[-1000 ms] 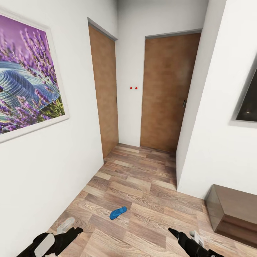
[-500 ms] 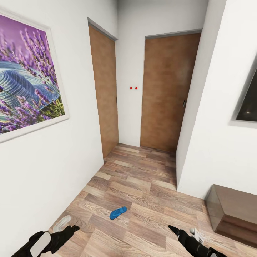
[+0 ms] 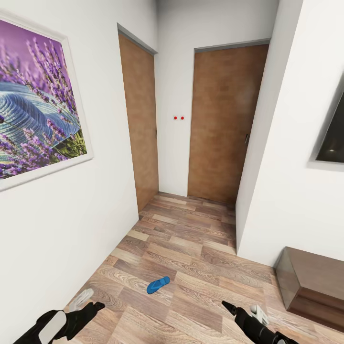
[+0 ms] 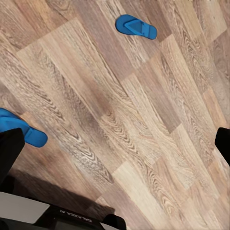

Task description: In the bedroom, move the book from the bed onto either nightstand, and place the two sandals side by side next to the bed.

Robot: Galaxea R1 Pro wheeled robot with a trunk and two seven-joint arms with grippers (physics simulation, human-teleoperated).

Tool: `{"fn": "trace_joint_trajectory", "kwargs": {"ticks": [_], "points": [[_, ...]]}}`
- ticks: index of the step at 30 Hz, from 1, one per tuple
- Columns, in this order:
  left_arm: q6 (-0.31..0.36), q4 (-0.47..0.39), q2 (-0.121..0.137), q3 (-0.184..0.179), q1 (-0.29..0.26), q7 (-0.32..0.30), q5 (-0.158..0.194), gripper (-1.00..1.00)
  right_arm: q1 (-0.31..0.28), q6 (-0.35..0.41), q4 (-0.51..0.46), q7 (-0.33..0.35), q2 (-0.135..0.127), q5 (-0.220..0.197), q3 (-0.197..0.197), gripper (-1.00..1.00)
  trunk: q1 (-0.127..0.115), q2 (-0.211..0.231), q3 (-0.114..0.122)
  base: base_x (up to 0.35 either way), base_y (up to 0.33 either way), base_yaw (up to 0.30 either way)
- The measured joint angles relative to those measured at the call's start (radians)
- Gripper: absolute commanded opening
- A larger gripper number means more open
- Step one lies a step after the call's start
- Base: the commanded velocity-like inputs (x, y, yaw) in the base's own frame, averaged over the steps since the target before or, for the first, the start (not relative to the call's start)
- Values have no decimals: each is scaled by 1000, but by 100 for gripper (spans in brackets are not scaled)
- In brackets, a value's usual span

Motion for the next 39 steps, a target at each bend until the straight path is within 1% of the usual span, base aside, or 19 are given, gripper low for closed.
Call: {"fn": "trace_joint_trajectory", "kwargs": {"ticks": [4, 10, 19, 22, 25, 26, 29, 34, 39], "points": [[0, -1, -3, 0, 0, 0, 1, 100, 0, 1, 2, -2, 3, -1, 0, 100, 0, 0, 0, 0, 0, 0], [-1, -1, -8, 1, 0, 0, 3, 100, 0, -7, 21, -4, 4, -8, 3, 100, 23, -41, -17, 0, 0, 0], [-2, -3, -17, 3, 0, 0, 4, 100, 0, -4, 19, -9, -11, -9, 4, 100, 57, -104, -46, 0, 0, 0], [-4, -3, -30, 4, 0, 1, 3, 100, 1, -7, 9, -7, -20, -12, 3, 100, 69, -125, -55, 0, 0, 0], [-8, -2, -51, 4, 0, 3, 1, 100, 0, -8, -7, -5, -22, -13, 3, 100, 80, -146, -65, 0, 0, 0], [-11, -1, -63, 4, 0, 5, 0, 100, 0, -7, -17, -3, -22, -13, 5, 100, 84, -153, -68, 0, 0, 0], [-13, -1, -73, 3, 0, 4, -1, 100, 0, -4, -27, -1, -23, -8, 12, 100, 96, -174, -77, 0, 0, 0], [-14, 0, -73, 2, 0, 1, -4, 100, 0, 1, -34, 2, -23, -5, 38, 100, 115, -209, -93, 0, 0, 0], [-13, 3, -72, 2, 0, 0, -5, 100, 1, 2, -35, 9, -25, -9, 50, 100, 134, -244, -109, 0, 0, 0]]}}
